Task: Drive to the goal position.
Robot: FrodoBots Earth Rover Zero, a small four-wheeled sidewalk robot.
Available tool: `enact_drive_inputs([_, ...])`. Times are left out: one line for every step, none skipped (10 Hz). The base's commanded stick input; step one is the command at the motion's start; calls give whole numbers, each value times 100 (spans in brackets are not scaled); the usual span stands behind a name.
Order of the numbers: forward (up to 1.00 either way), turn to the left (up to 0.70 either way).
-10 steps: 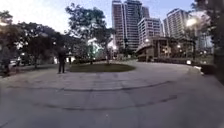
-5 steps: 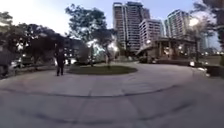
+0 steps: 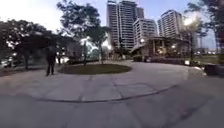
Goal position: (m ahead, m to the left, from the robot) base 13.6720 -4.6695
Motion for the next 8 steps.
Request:
enact_drive_inputs([70, -12])
enact_drive_inputs([70, 0])
enact_drive_inputs([70, 0])
enact_drive_inputs([70, 0])
enact_drive_inputs([70, 0])
enact_drive_inputs([70, 0])
enact_drive_inputs([70, 0])
enact_drive_inputs([70, 0])
